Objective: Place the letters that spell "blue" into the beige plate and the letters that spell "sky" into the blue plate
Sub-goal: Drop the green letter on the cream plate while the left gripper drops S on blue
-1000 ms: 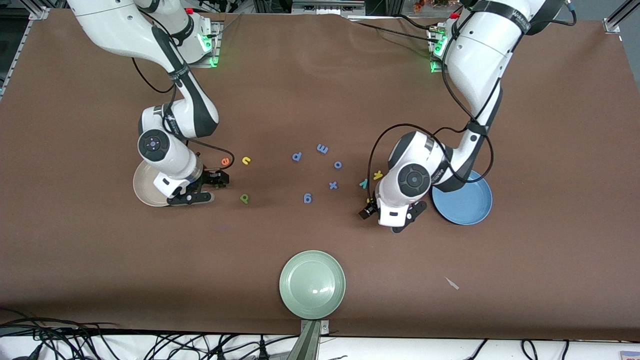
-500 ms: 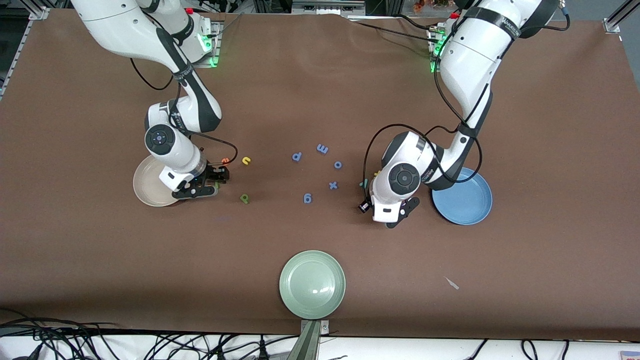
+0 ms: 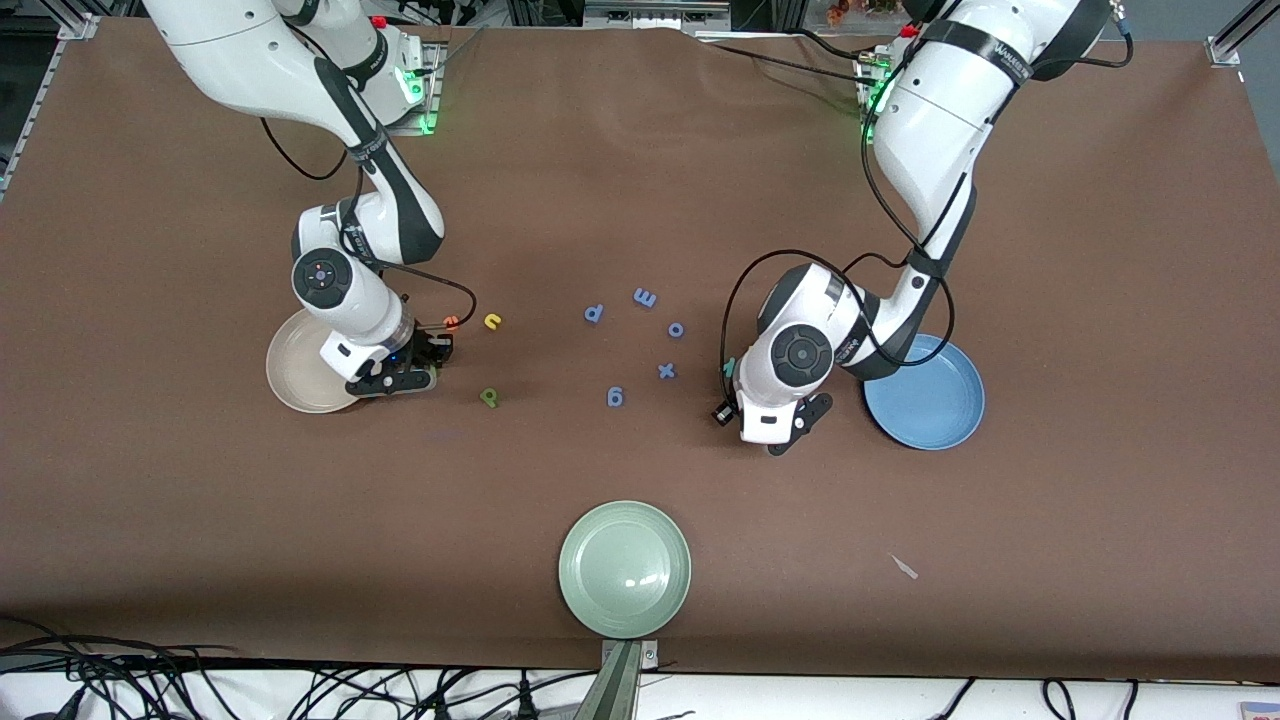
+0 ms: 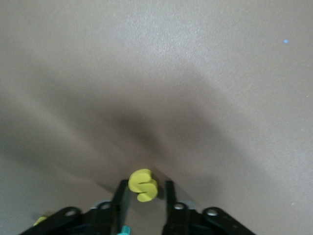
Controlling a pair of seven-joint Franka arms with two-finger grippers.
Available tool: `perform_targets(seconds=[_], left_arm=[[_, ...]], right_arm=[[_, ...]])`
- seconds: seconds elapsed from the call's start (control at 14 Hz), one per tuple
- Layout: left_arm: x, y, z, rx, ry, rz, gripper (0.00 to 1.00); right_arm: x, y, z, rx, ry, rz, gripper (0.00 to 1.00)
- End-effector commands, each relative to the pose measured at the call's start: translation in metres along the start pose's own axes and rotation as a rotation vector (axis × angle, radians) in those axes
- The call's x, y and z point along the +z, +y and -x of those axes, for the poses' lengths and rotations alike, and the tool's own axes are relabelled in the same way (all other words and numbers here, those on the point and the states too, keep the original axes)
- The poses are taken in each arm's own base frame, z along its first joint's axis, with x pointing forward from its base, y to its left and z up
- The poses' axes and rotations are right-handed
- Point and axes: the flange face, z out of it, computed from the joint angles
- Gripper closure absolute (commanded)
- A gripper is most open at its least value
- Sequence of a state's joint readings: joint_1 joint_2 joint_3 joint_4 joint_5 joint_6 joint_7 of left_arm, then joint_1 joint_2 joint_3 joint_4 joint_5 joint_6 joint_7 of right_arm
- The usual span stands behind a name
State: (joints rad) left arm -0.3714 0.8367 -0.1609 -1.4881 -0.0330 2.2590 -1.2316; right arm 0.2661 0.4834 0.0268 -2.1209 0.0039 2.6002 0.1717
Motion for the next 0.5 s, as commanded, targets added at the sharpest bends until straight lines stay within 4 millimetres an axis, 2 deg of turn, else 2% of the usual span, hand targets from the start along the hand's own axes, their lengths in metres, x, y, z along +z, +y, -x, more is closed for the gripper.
perform_targets(seconds=[0.0,0.14,0.29,0.43], left_arm=[[-0.006,-0.002,-0.006,-0.006,0.013,0.006,0.98],[-0.014,-0.003,-0.013,-0.015,0.017,0.012,0.98],[-0.029,-0.002,-0.02,-0.024,0.026,0.03,0.98],[-0.058,-0.008,-0.037,-0.023,0.036,0.039,0.98]], right_arm=[[0.005,-0.002,0.002,-0.005,0.027,-0.009,0.81],[0.004,-0.002,0.001,-0.004,0.024,-0.009,0.99],[-0.005,-0.003,-0.003,-0.01,0.038,-0.011,1.0],[-0.02,-0.003,-0.012,-0.007,0.011,-0.007,1.0]])
